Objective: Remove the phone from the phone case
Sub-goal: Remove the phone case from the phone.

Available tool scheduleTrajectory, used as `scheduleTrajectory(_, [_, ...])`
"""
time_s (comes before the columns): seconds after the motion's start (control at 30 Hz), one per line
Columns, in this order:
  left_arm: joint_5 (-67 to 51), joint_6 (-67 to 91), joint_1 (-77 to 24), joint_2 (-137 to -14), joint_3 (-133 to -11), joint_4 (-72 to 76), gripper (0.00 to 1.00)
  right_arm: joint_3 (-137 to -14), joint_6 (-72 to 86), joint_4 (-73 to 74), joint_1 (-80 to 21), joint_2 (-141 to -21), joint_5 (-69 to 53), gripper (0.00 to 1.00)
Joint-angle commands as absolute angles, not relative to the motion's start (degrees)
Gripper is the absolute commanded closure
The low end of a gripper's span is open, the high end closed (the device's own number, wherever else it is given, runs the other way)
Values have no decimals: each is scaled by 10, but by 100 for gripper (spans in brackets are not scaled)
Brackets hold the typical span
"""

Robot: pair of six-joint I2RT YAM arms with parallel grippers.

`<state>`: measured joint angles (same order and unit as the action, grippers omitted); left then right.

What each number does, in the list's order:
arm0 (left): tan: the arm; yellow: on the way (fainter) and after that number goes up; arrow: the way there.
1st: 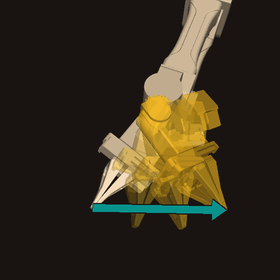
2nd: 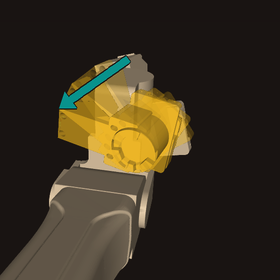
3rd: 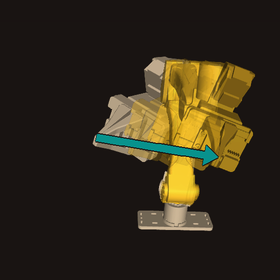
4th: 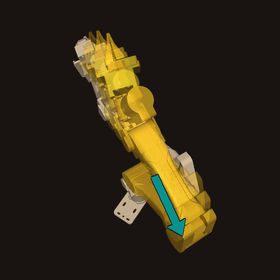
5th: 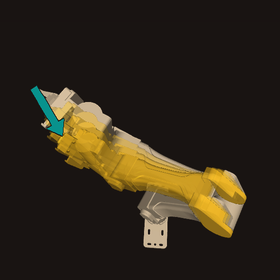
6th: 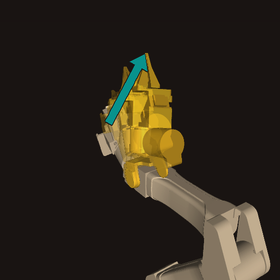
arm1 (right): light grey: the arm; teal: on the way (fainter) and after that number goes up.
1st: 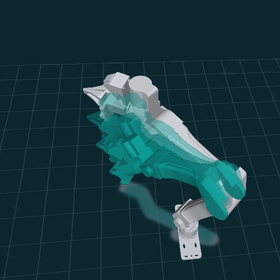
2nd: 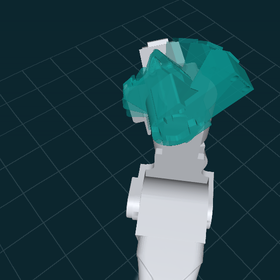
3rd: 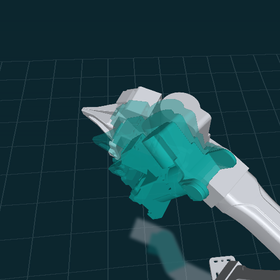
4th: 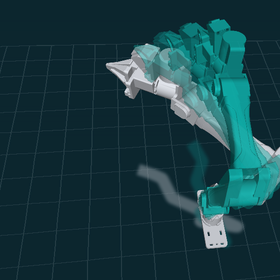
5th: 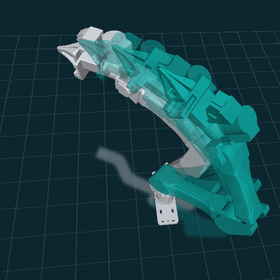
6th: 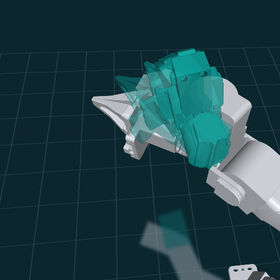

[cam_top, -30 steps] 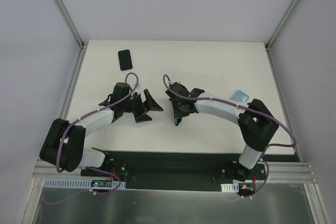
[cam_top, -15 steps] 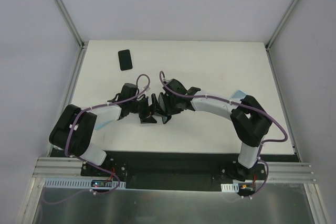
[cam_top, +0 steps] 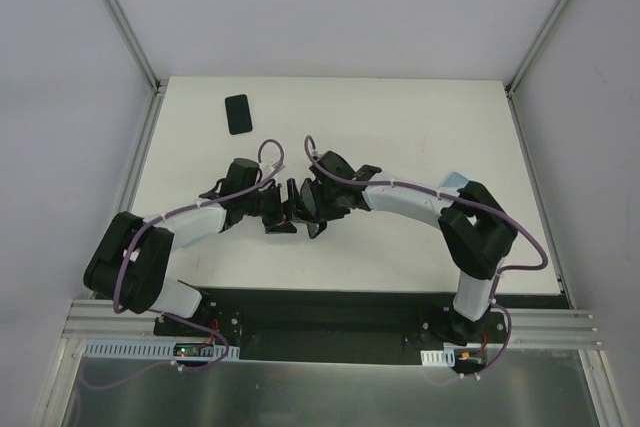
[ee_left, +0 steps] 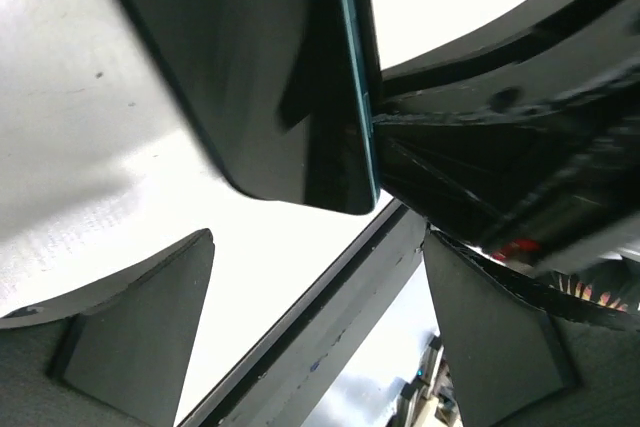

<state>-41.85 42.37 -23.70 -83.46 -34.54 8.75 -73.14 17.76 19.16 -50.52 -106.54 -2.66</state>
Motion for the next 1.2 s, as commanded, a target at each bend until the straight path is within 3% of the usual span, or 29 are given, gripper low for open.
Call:
scheduleTrajectory(0.0, [-427, 409, -243, -770, -346, 123, 13, -697, 168, 329, -512, -970, 144, 99])
scheduleTrajectory(0.1, [-441, 403, -243, -757, -351, 116, 5, -679, 166, 378, -515, -932, 247, 98])
scheduleTrajectory(0.37, [-448, 406, -243, -777, -352, 107, 7, -733, 172, 461, -560, -1012, 361, 99])
scheduleTrajectory(0.53, [-461, 407, -243, -775, -350, 107, 6, -742, 176, 402, -577, -1064, 285, 99])
scheduleTrajectory(0.83, [-446, 402, -263, -830, -348, 123, 8, -672, 193, 247, -556, -1044, 93, 99])
scheduleTrajectory(1.17, [-437, 451, -315, -941, -399, 234, 16, -650, 204, 190, -536, -1048, 7, 99])
